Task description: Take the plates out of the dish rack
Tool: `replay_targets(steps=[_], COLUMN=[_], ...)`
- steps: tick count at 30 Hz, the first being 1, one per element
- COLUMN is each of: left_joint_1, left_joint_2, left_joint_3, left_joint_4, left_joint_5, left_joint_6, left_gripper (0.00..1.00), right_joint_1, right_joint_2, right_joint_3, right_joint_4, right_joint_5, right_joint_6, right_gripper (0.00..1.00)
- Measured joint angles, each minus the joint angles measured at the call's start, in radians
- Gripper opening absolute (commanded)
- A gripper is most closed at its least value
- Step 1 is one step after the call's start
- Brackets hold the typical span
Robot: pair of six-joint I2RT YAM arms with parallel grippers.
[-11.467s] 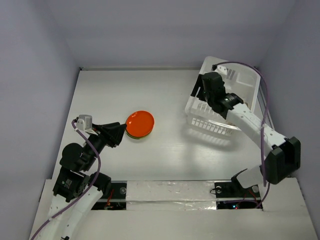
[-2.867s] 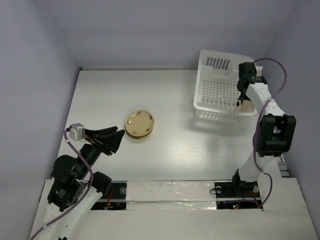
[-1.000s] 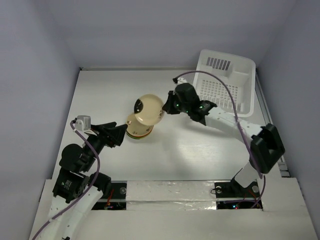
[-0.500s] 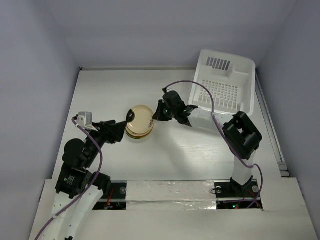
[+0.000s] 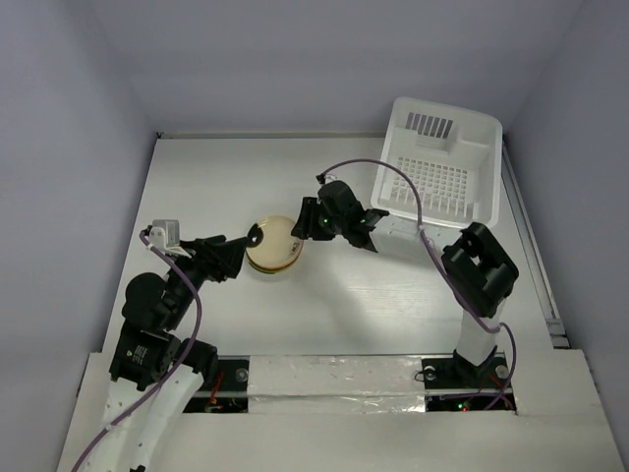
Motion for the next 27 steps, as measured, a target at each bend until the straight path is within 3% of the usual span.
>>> replay_targets(steps=[5, 9, 11, 13, 14, 20, 24, 25, 27], left_joint_1=[0.006, 0.007, 0.007, 0.007, 0.007, 0.007, 0.007, 0.007, 0.007], left_joint_2=[0.0, 0.001, 0.001, 0.001, 0.001, 0.001, 0.017, 0.028, 0.047], left_joint_3=[0.0, 0.0, 0.0, 0.0, 0.0, 0.001, 0.04, 0.063, 0.118], left_joint_4=[0.001, 0.006, 0.008, 0.009, 0.01, 0.022, 0.02, 0.021, 0.023], left_joint_5=[0.003, 0.013, 0.022, 0.031, 0.033, 0.04, 0.04, 0.04, 0.031], left_joint_6=[0.0, 0.0, 0.0, 0.001, 0.002, 0.007, 0.014, 0.019, 0.031], left_gripper=[0.62, 0.74, 0.78, 0.82, 0.84, 0.89, 0.89, 0.89, 0.88], right_joint_1=[0.001, 0.007, 0.012, 0.021, 0.026, 0.066, 0.069, 0.069, 0.069], right_joint_2=[-0.087, -0.221, -0.298, -0.377, -0.429, -0.843, -1.134, -1.195, -1.289], right_joint_3=[-0.043, -0.116, -0.153, -0.18, -0.2, -0.323, -0.343, -0.343, -0.338], right_joint_4=[-0.013, -0.025, -0.027, -0.031, -0.031, 0.006, 0.028, 0.036, 0.048], right_joint_5=[0.054, 0.134, 0.174, 0.206, 0.22, 0.29, 0.369, 0.385, 0.419], right_joint_6=[-0.011, -0.028, -0.044, -0.064, -0.082, -0.164, -0.22, -0.236, -0.263], right_gripper=[0.58, 0.55, 0.35, 0.04, 0.0, 0.04, 0.26, 0.37, 0.5])
